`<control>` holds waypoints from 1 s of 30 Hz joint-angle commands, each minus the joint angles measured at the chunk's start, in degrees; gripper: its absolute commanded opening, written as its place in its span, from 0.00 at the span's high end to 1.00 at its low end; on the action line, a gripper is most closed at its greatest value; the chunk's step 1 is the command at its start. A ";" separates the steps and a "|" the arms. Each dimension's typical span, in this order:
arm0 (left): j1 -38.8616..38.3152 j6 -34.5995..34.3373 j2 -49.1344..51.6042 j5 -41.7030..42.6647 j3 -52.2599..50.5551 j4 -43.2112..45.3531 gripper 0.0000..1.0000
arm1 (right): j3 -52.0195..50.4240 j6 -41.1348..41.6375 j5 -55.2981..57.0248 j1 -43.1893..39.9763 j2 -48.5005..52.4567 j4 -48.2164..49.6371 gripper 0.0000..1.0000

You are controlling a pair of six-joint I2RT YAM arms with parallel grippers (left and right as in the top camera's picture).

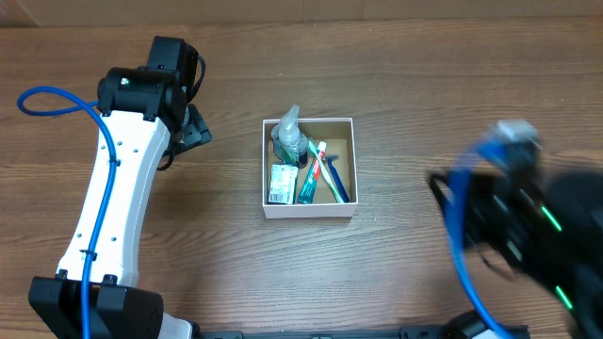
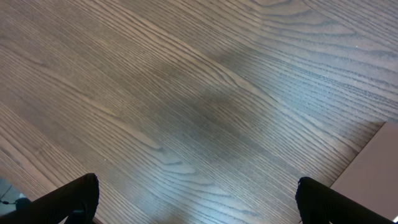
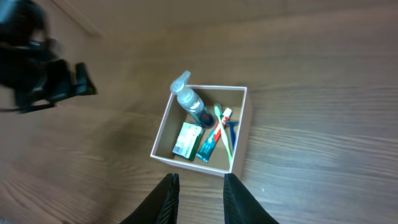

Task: Pack container
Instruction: 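Lower the razor into the box and open the right gripper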

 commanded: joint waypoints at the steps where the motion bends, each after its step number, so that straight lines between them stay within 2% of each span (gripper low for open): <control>1: 0.22 0.07 -0.76 -0.72 1.25 0.22 0.00 | 0.39 1.44 1.27 0.11 -13.62 -1.97 0.63; 2: 0.22 0.07 -0.76 -0.72 1.25 0.22 0.00 | 0.39 1.44 1.25 0.11 -17.11 -2.25 0.57; 3: 0.22 0.07 -0.76 -0.72 1.25 0.22 0.00 | 0.39 1.53 1.27 0.11 -21.57 -2.47 0.42; 4: 0.22 0.07 -0.76 -0.72 1.25 0.22 0.00 | 0.39 1.64 1.27 0.11 -24.13 -2.78 0.25; 5: 0.22 0.07 -0.76 -0.72 1.25 0.22 0.00 | 0.39 1.64 1.29 0.11 -26.71 -3.45 0.00; 11: 0.22 0.07 -0.76 -0.72 1.25 0.22 0.00 | 0.39 3.19 1.42 0.11 -30.91 -13.00 0.00; 17: 0.22 0.07 -0.76 -0.72 1.25 0.22 0.00 | 0.39 3.32 5.11 0.11 -32.44 -14.88 0.00; 30: 0.22 0.07 -0.76 -0.72 1.25 0.22 0.00 | 0.46 3.74 5.97 0.11 -48.68 -14.51 0.00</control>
